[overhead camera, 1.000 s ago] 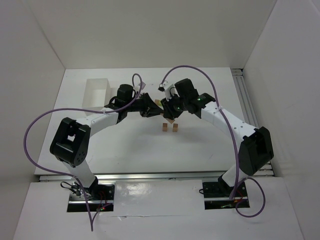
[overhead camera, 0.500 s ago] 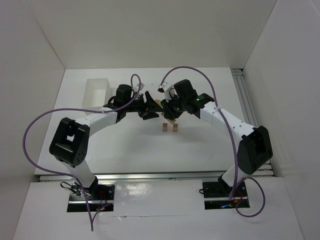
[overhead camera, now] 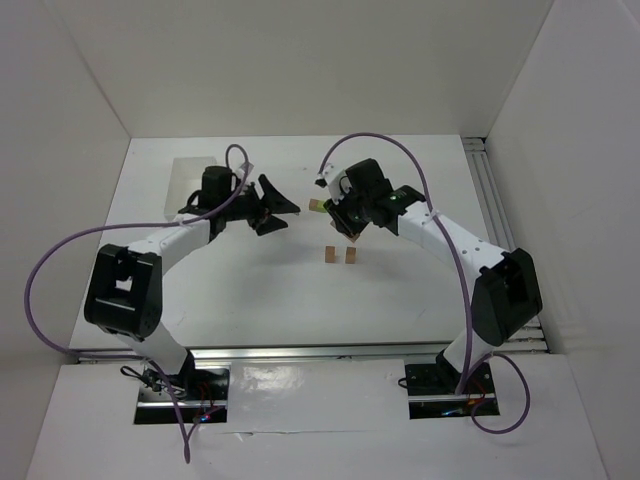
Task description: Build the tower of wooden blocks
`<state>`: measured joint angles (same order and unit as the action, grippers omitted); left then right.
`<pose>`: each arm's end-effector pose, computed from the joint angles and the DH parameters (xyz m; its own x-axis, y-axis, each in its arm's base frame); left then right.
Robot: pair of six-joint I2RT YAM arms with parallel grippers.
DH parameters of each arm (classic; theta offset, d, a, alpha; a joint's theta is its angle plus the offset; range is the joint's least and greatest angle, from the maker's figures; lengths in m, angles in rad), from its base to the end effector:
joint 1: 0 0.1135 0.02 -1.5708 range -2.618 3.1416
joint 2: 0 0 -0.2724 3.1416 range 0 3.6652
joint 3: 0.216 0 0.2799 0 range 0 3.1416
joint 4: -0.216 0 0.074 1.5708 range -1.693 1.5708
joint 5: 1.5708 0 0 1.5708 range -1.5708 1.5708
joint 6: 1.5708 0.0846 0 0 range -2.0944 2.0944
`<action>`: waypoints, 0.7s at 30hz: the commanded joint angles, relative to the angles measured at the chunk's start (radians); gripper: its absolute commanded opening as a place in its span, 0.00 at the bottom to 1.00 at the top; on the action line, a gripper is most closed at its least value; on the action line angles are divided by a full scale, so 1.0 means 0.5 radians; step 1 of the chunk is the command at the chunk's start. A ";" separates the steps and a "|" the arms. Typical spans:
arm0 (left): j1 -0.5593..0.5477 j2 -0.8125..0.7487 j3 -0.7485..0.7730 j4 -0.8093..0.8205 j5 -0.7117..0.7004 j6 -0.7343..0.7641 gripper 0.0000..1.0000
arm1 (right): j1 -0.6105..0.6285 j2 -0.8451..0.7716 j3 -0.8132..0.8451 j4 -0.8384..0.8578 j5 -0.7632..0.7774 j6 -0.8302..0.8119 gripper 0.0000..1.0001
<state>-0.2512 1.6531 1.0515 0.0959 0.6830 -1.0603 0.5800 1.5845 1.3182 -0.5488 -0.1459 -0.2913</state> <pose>0.3973 -0.1571 0.2121 -0.8641 -0.4770 -0.1607 -0.0539 0.4051 -0.9127 0.3374 0.2358 0.2570 -0.4035 -0.6040 -0.6873 -0.7741 0.6258 -0.0956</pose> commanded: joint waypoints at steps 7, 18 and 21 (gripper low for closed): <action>0.324 -0.312 -0.176 -0.078 0.008 0.087 0.77 | 0.003 0.074 0.030 0.020 0.086 -0.295 0.27; 0.343 -0.401 -0.213 -0.097 -0.013 0.108 0.73 | 0.021 0.092 -0.090 0.119 0.065 -0.540 0.26; 0.361 -0.401 -0.213 -0.097 0.008 0.108 0.73 | 0.040 0.092 -0.108 0.137 -0.002 -0.601 0.26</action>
<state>-0.0841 1.4883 0.9440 0.0322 0.6746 -1.0229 0.5823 1.6276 1.2816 -0.5327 -0.1173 -0.5331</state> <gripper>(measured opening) 0.737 0.360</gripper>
